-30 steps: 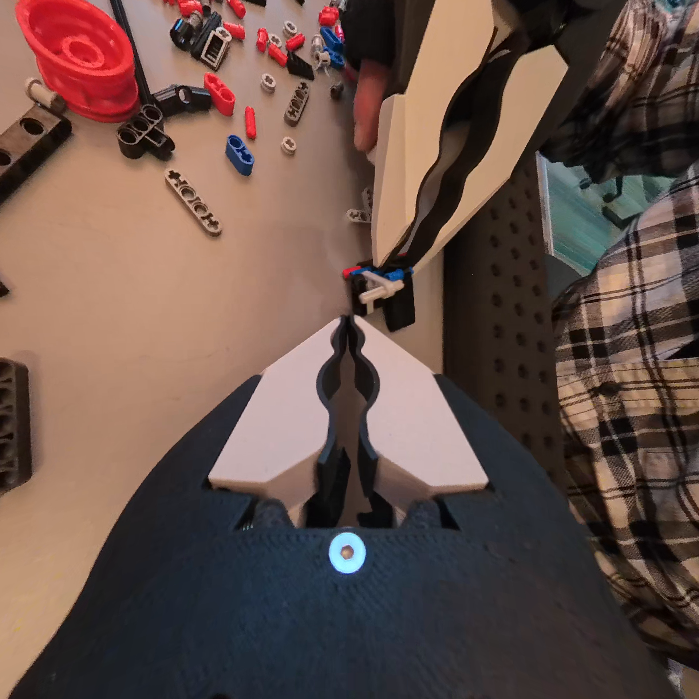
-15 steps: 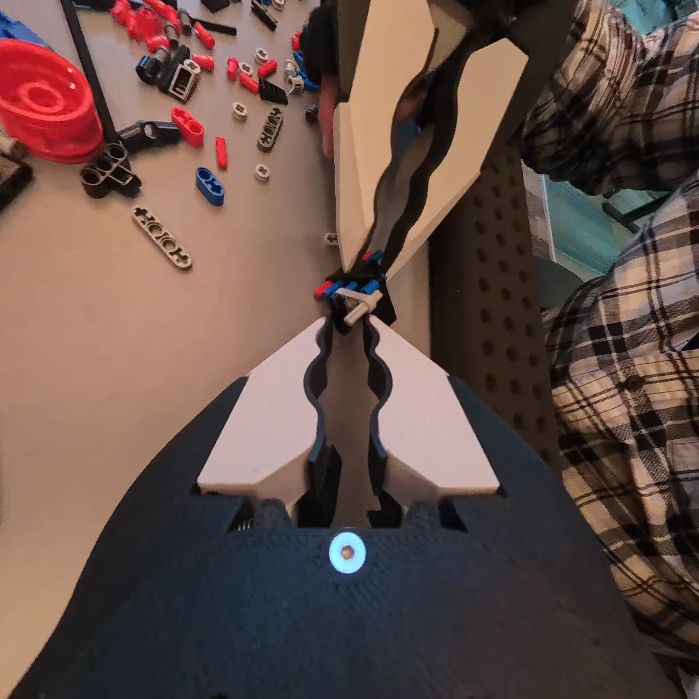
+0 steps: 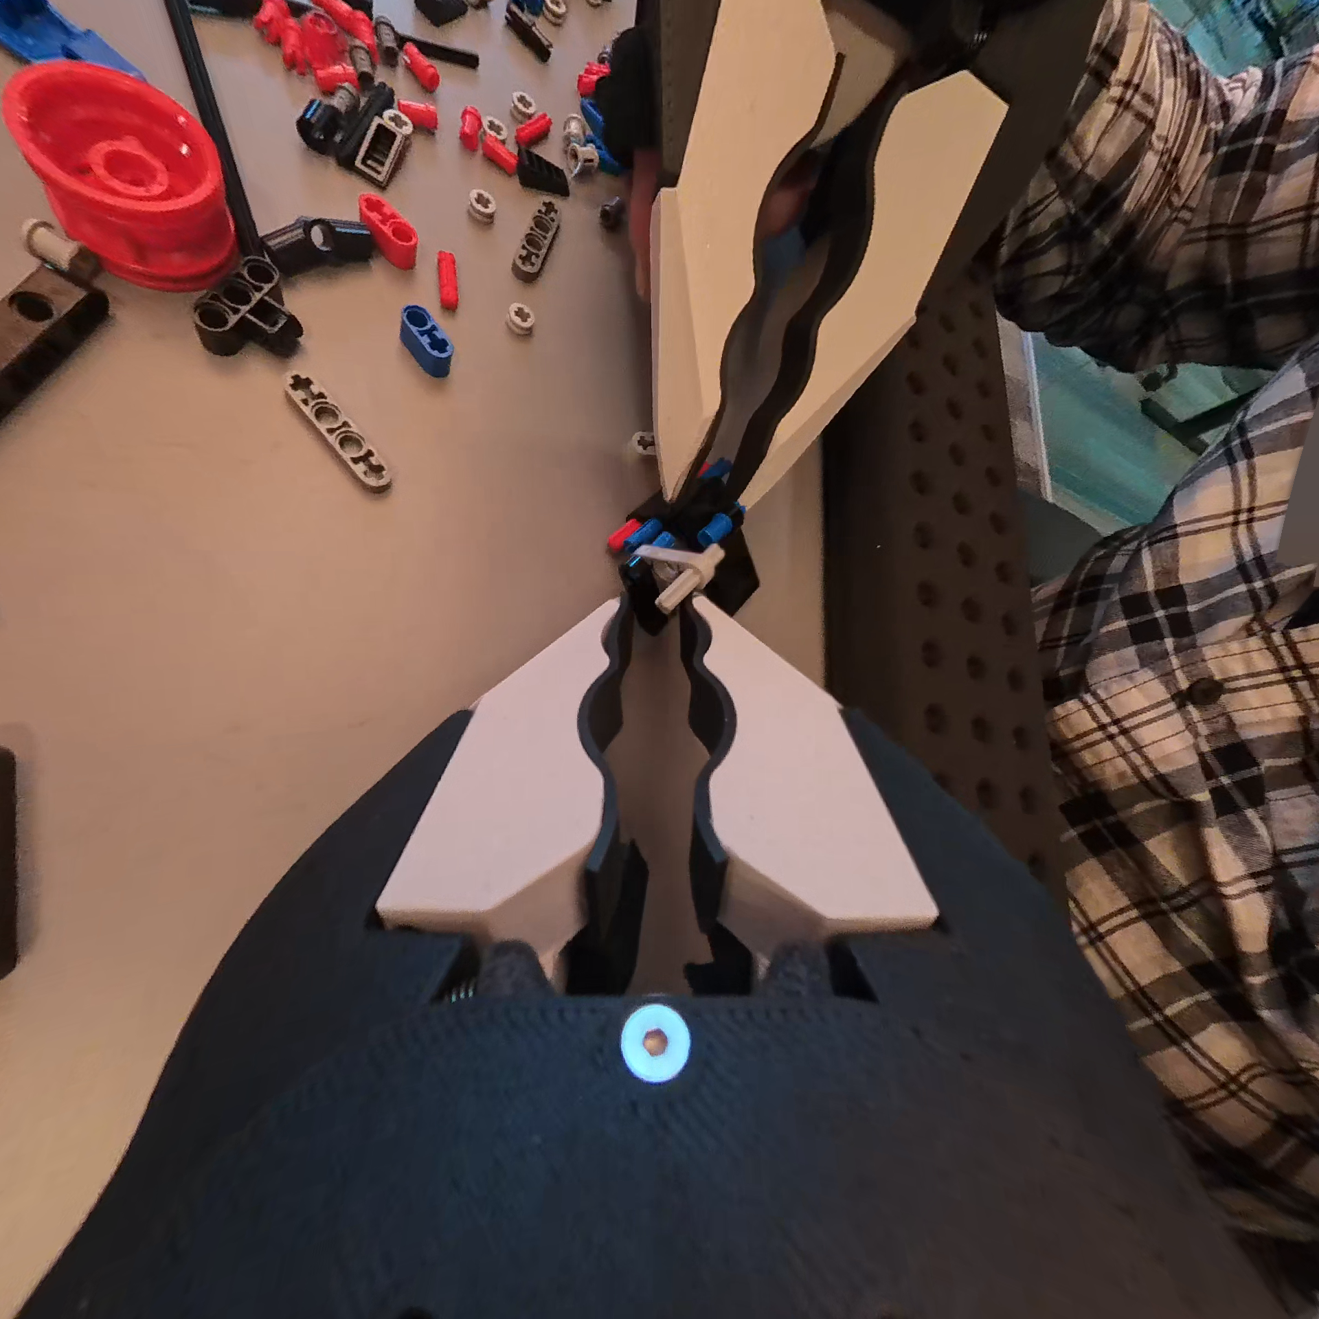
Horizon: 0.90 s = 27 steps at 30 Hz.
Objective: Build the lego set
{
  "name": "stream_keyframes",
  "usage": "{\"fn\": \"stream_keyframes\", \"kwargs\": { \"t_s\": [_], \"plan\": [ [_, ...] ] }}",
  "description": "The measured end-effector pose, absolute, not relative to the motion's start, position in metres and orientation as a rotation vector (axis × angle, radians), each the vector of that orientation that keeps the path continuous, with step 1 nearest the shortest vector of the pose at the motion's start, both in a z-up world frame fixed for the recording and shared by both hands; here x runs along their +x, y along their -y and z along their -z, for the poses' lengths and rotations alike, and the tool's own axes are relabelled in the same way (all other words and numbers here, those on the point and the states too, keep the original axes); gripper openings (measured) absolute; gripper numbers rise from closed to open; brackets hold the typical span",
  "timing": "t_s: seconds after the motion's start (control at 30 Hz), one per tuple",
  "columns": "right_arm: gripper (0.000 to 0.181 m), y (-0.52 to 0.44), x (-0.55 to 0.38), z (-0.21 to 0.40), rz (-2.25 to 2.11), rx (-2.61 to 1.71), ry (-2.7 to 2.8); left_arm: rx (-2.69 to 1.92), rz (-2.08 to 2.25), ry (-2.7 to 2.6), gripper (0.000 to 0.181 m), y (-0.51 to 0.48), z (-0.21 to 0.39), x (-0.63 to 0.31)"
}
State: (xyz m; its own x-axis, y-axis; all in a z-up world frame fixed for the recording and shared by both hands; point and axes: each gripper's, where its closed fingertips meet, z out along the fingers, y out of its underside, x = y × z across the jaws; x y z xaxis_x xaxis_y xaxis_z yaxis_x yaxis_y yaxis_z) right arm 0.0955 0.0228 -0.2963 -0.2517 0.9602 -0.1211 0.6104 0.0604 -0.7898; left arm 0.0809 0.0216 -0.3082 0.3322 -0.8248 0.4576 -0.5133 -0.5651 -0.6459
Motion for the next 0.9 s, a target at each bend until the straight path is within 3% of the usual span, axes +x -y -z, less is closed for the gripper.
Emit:
{"fn": "stream_keyframes", "kwargs": {
  "t_s": [0.4, 0.53, 0.73, 0.9],
  "plan": [
    [0.007, -0.023, 0.094, 0.296, -1.078, -1.580, 1.886, -2.161, 1.006, -1.288, 0.012, -0.018, 0.310, 0.083],
    [0.007, -0.023, 0.094, 0.296, -1.078, -1.573, 1.887, -2.148, 0.992, -1.248, 0.029, -0.021, 0.307, 0.082],
    [0.007, -0.023, 0.093, 0.296, -1.074, -1.569, 1.882, -2.133, 0.952, -1.329, 0.006, -0.012, 0.311, 0.085],
    [0.007, -0.022, 0.093, 0.296, -1.077, -1.563, 1.885, -2.145, 0.933, -1.265, 0.028, -0.017, 0.303, 0.073]
  ]
}}
